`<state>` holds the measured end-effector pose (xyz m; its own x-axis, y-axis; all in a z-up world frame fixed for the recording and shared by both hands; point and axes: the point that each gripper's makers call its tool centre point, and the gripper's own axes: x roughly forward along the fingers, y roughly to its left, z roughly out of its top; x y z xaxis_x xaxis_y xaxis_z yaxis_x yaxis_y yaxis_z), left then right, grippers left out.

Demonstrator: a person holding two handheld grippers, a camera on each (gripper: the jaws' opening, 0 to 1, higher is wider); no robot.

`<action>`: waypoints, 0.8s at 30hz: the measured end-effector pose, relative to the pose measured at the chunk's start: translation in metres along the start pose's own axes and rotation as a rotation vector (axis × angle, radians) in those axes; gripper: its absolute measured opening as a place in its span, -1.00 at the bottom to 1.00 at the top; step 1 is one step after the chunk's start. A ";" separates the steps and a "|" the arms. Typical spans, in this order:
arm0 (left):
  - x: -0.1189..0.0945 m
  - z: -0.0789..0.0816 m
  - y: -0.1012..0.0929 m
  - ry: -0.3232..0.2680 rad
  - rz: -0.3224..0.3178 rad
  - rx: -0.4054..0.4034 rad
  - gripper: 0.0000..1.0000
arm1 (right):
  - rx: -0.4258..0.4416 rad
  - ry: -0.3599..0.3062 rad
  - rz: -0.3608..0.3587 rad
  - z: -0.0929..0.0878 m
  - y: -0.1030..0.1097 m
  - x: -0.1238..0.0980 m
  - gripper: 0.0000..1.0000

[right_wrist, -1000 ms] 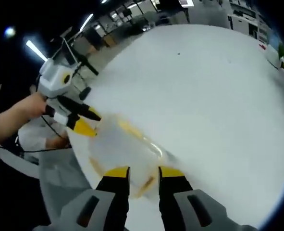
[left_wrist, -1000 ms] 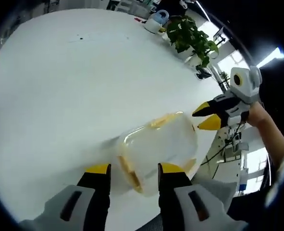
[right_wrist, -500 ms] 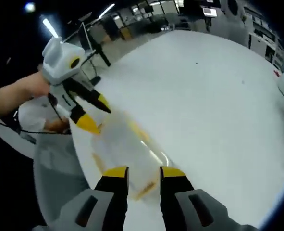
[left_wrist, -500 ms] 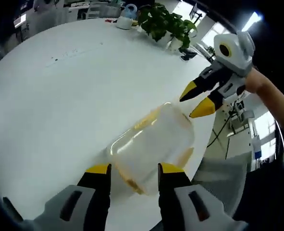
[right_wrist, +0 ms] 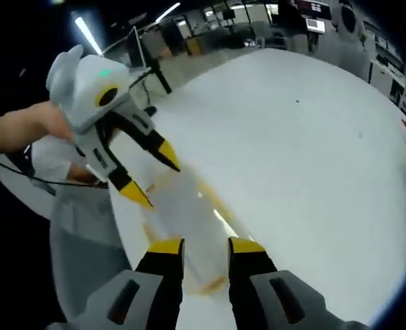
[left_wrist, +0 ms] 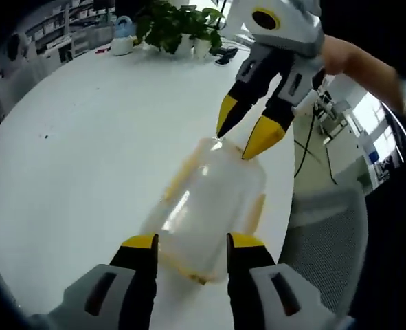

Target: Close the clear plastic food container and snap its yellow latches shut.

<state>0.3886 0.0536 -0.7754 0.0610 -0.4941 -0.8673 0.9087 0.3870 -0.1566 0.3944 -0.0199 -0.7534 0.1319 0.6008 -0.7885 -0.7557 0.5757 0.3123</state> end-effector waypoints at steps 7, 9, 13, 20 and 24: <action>0.002 0.003 -0.004 0.009 -0.007 0.080 -0.24 | -0.057 0.032 0.014 -0.001 0.005 0.008 -0.53; 0.002 0.005 -0.005 0.010 -0.009 0.109 -0.25 | -0.073 0.038 0.015 -0.001 0.005 0.009 -0.53; 0.003 0.006 -0.006 0.023 -0.011 0.166 -0.31 | -0.098 0.048 0.018 0.000 0.007 0.012 -0.53; 0.006 0.013 -0.015 0.007 -0.025 0.228 -0.34 | -0.149 0.061 0.027 0.002 0.014 0.018 -0.52; 0.011 0.016 -0.024 0.000 -0.039 0.254 -0.34 | -0.185 0.085 0.024 -0.001 0.018 0.022 -0.50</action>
<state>0.3744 0.0266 -0.7733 0.0236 -0.5045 -0.8631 0.9849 0.1598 -0.0664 0.3832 0.0034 -0.7660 0.0637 0.5595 -0.8264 -0.8640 0.4454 0.2349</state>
